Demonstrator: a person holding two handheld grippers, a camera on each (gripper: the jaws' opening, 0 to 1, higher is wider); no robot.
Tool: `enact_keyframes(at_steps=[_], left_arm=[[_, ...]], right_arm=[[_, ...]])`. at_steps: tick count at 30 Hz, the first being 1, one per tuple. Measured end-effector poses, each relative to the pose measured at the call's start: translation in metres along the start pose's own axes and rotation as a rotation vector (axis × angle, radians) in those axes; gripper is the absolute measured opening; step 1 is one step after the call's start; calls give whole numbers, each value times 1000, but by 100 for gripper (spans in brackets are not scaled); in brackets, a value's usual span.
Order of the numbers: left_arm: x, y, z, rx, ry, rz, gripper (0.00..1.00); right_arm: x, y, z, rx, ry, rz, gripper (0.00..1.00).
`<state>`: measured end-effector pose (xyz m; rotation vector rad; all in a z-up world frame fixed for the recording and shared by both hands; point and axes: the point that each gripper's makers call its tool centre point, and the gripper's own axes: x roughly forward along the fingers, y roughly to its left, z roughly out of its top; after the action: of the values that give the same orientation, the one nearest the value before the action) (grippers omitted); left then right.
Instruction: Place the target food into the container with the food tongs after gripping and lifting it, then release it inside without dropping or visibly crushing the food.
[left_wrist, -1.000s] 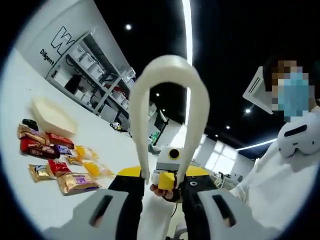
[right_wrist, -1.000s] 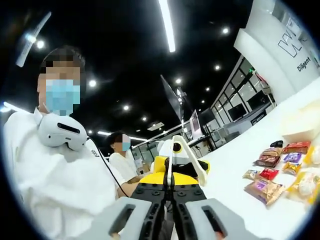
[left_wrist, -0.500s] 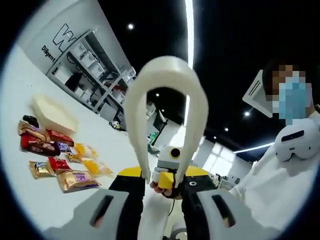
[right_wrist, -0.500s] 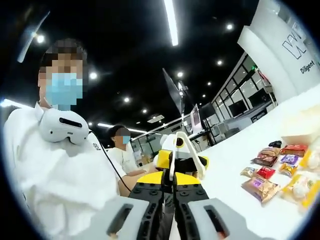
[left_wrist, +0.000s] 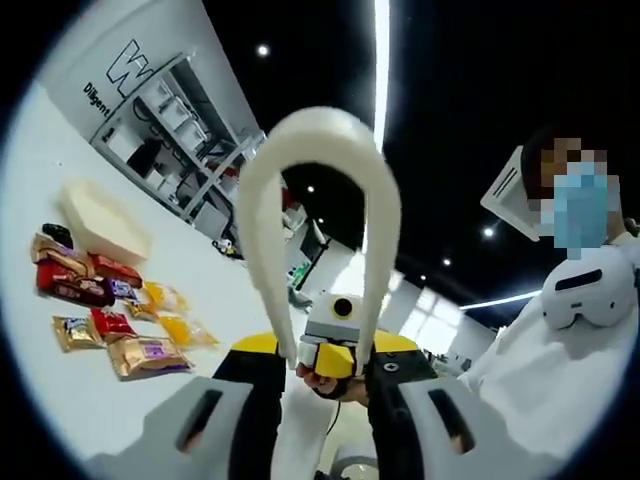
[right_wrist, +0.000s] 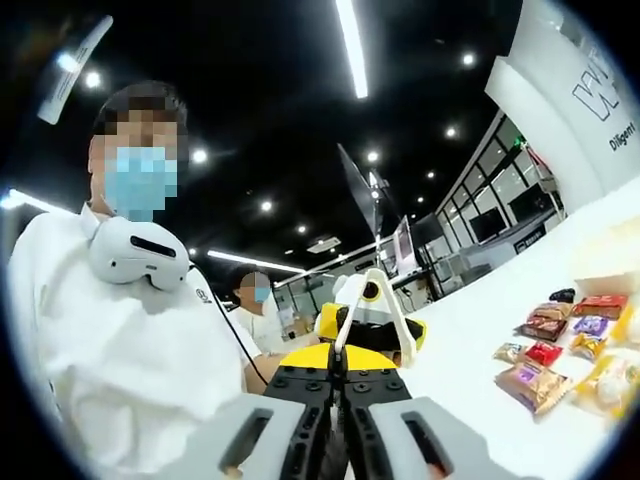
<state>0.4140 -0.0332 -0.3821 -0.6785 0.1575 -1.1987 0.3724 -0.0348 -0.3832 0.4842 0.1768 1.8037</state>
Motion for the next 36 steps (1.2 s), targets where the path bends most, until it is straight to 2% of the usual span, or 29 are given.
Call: enact_keyframes(at_steps=[4,19,33,36], left_arm=[[3,-4,-4,8,15,-17,32],[5,-9,-2,-23,-10,-41,32],[5,-11,-1,-13,-16,-48,30],[5,-11,0,-18,-19,-46,29]], right_arm=[[4,3,-1,-7,5,19,0],[9,6,2,-15,-13,36,0],[10,5,2,-11,12,34,0],[9,6,2,-48,21,24,0]])
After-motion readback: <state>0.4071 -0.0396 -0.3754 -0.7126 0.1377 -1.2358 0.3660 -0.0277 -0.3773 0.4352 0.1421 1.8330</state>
